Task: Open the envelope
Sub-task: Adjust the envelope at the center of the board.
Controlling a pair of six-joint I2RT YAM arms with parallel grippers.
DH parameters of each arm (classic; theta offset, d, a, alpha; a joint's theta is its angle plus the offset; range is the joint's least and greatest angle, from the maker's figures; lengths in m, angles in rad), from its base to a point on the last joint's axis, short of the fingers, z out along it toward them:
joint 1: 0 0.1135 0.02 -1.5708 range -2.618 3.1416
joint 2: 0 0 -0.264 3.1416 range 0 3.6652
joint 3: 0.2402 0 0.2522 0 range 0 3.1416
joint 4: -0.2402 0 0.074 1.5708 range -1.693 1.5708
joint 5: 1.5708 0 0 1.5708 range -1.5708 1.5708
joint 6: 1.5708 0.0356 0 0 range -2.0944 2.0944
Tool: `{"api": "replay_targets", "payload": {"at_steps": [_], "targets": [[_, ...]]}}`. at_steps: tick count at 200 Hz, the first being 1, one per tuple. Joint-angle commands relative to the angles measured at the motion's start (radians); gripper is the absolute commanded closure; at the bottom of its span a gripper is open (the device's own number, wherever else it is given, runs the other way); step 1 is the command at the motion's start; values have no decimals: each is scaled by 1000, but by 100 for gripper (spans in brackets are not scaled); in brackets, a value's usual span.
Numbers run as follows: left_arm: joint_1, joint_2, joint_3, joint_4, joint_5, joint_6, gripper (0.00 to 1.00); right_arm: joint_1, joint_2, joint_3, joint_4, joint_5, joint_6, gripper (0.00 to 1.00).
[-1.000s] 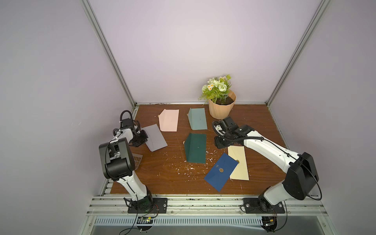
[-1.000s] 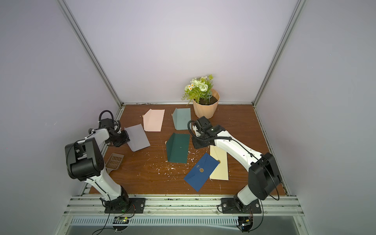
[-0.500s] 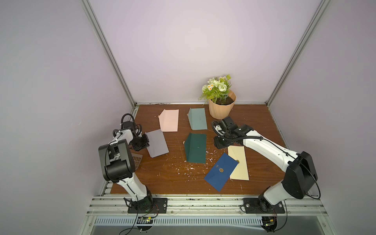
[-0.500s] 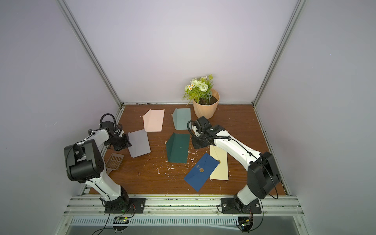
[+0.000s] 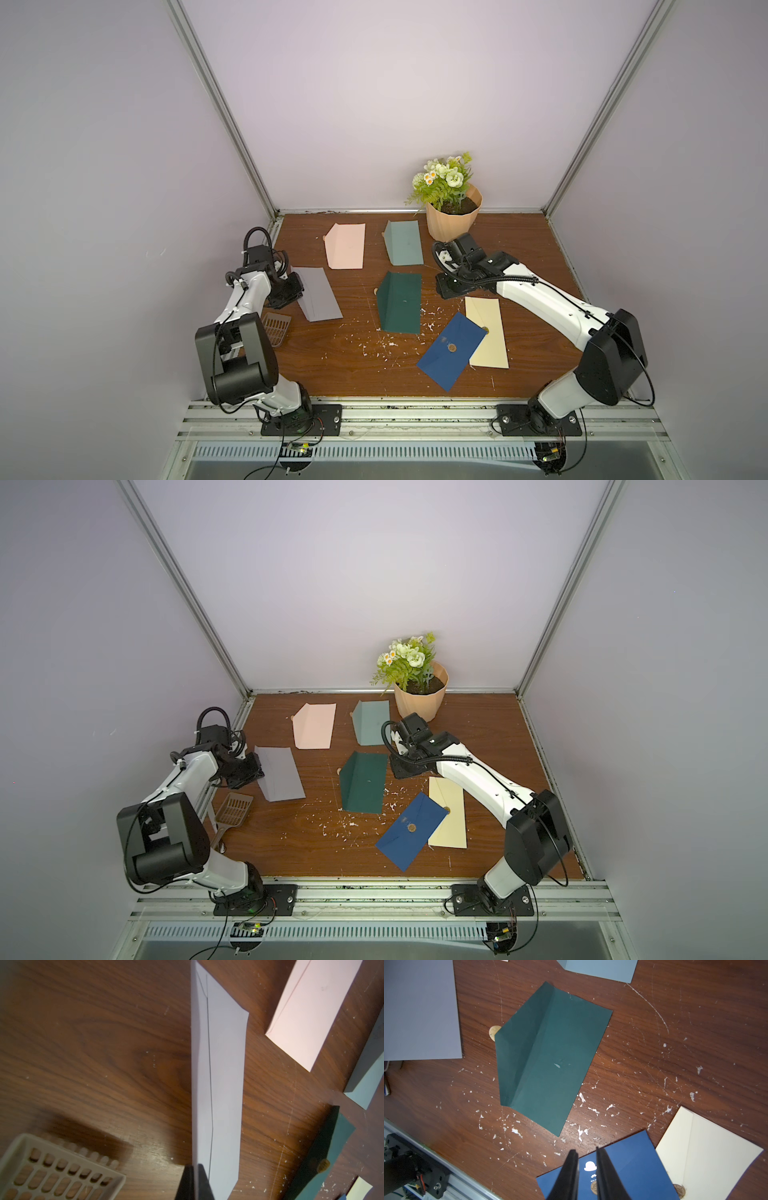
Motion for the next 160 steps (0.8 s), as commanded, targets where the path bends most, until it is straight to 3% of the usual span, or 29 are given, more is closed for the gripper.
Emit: {"api": "replay_targets", "payload": {"at_steps": [1, 93, 160], "targets": [[-36, -23, 0, -61, 27, -39, 99, -5, 0, 21, 0, 14, -16, 77], [-51, -121, -85, -143, 29, -70, 99, -5, -29, -4, 2, 35, -23, 77], [-145, 32, -42, -144, -37, -50, 99, -4, -36, -13, 17, 14, -41, 77]]}}
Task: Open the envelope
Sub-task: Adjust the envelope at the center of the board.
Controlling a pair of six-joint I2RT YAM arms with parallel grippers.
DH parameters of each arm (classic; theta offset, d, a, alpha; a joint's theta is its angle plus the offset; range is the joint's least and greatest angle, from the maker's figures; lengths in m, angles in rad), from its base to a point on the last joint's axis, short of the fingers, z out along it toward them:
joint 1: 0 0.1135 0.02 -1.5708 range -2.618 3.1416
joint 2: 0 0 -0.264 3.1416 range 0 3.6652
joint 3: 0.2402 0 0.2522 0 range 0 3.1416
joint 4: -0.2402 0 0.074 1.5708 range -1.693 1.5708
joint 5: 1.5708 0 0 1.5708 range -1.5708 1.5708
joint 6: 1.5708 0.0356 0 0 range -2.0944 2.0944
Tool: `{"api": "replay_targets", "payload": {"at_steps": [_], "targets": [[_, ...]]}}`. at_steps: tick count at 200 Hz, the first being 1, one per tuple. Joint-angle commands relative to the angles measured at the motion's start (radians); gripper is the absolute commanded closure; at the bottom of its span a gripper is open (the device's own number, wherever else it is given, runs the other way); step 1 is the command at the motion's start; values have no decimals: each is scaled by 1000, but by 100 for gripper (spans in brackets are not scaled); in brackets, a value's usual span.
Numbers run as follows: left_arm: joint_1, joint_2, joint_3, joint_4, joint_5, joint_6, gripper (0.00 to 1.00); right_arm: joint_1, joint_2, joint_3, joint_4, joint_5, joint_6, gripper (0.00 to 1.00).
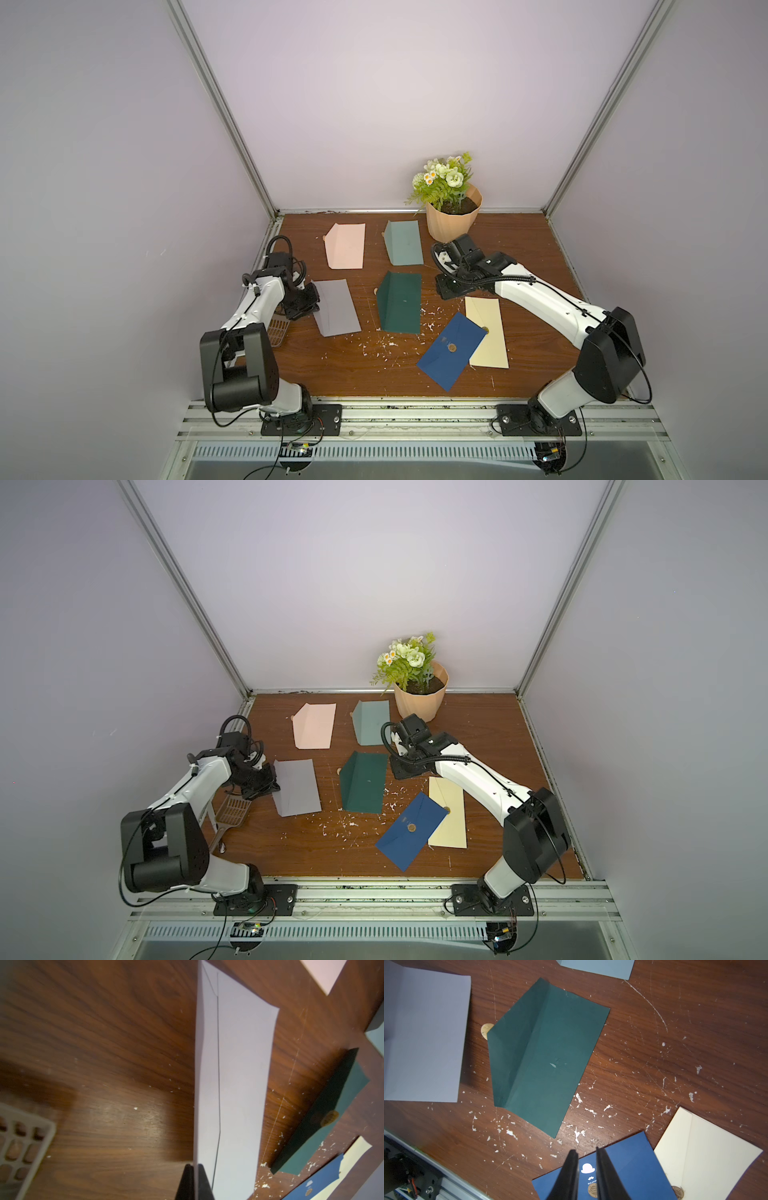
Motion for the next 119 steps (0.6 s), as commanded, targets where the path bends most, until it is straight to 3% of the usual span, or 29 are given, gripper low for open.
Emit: {"api": "replay_targets", "payload": {"at_steps": [1, 19, 62, 119], "targets": [[-18, 48, 33, -35, -51, 9, 99, -4, -42, -4, 7, 5, -30, 77], [-17, 67, 48, -36, -75, 14, 94, -5, -54, -16, 7, 11, -33, 77], [-18, 139, 107, -41, -116, 36, 100, -5, -73, -34, 9, 14, -45, 77], [-42, 192, 154, -70, -139, 78, 100, -5, -72, -23, -3, 28, -59, 76]]}}
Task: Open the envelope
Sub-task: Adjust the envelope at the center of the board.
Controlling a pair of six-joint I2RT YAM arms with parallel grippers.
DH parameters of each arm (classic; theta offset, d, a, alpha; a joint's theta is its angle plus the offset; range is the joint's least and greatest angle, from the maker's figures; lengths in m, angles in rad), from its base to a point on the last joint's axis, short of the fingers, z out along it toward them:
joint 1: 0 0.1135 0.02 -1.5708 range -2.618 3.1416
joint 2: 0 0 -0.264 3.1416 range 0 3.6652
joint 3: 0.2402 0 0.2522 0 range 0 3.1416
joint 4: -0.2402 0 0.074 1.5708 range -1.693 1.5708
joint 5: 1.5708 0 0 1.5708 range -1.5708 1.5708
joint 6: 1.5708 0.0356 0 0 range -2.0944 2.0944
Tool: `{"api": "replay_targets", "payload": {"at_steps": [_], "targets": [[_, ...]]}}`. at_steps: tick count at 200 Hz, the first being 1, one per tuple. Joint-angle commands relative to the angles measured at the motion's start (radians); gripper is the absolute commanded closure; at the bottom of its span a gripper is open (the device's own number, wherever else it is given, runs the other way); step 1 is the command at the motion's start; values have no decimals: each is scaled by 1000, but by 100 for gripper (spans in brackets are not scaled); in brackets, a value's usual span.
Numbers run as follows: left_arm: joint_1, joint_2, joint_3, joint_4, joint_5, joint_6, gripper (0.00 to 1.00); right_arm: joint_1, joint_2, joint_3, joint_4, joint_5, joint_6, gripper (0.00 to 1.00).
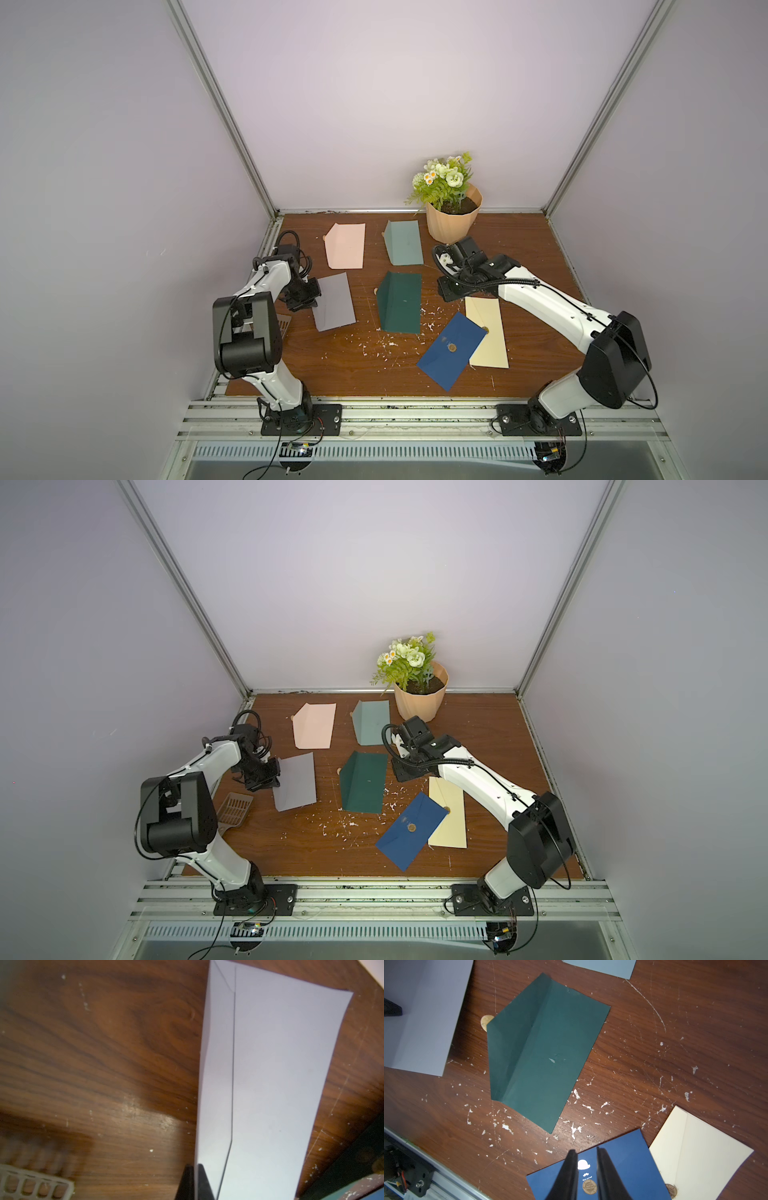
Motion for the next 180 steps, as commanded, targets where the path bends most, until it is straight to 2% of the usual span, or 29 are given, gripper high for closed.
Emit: {"api": "replay_targets", "payload": {"at_steps": [1, 59, 99, 118, 180], "targets": [[-23, 9, 12, -58, -24, 29, 100, -6, -39, 10, -10, 23, -20, 76], [-121, 78, 33, -66, -73, 46, 100, -5, -25, 24, -15, 23, -22, 76], [-124, 89, 47, -70, -118, 42, 99, -5, -26, 23, -16, 25, -22, 76], [-123, 98, 54, -71, -140, 39, 90, -5, -28, 19, -16, 27, -22, 76], [-122, 144, 62, -69, -133, 48, 93, -5, -30, 16, -19, 27, -16, 76]]}}
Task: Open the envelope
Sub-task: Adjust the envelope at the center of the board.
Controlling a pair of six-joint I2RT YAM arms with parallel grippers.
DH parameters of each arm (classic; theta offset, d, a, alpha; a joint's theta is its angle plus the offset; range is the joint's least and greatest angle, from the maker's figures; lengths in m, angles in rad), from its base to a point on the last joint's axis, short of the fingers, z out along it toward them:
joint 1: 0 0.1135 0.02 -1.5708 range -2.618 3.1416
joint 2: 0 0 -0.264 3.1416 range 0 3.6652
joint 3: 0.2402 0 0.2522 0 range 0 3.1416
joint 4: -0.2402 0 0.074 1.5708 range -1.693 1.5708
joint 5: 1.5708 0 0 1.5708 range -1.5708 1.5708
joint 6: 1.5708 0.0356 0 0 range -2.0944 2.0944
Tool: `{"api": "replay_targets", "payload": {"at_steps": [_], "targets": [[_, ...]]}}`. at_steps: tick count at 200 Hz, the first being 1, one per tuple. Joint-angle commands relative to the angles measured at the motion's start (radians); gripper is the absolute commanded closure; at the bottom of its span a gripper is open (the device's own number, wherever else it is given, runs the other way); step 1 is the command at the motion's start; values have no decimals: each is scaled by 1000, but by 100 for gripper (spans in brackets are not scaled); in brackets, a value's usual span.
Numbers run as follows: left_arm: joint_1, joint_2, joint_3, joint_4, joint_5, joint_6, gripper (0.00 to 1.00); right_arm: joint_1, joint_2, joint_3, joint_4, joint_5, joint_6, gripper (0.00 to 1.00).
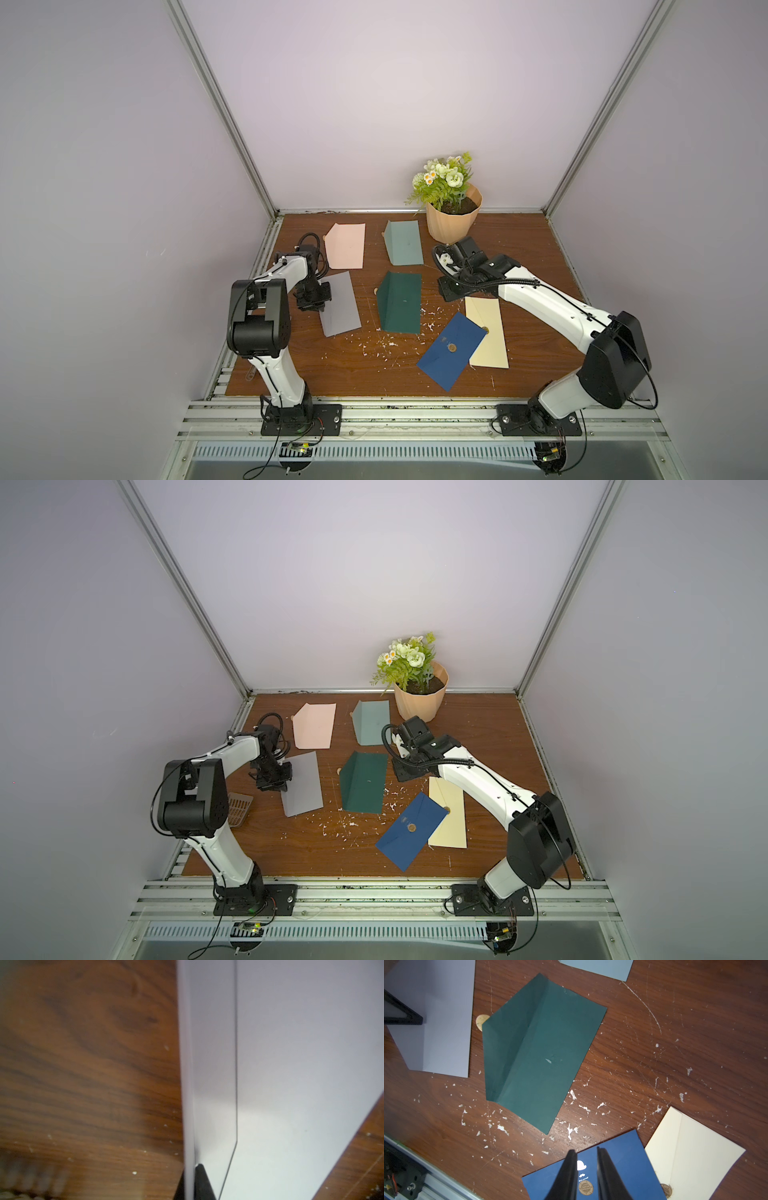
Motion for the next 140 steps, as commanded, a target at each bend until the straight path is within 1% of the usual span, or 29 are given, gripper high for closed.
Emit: {"api": "replay_targets", "payload": {"at_steps": [1, 32, 44, 140], "targets": [[-5, 11, 17, -42, -12, 21, 93, -5, -30, 17, -17, 9, -4, 76], [-3, 8, 24, -42, -13, 28, 96, -5, -30, 13, -19, 14, -5, 76], [-3, 14, 28, -44, -14, 34, 98, -5, -27, 14, -19, 9, -6, 76], [-3, 49, 58, -54, -41, 61, 98, -6, -26, 15, -31, 9, -12, 75]]}}
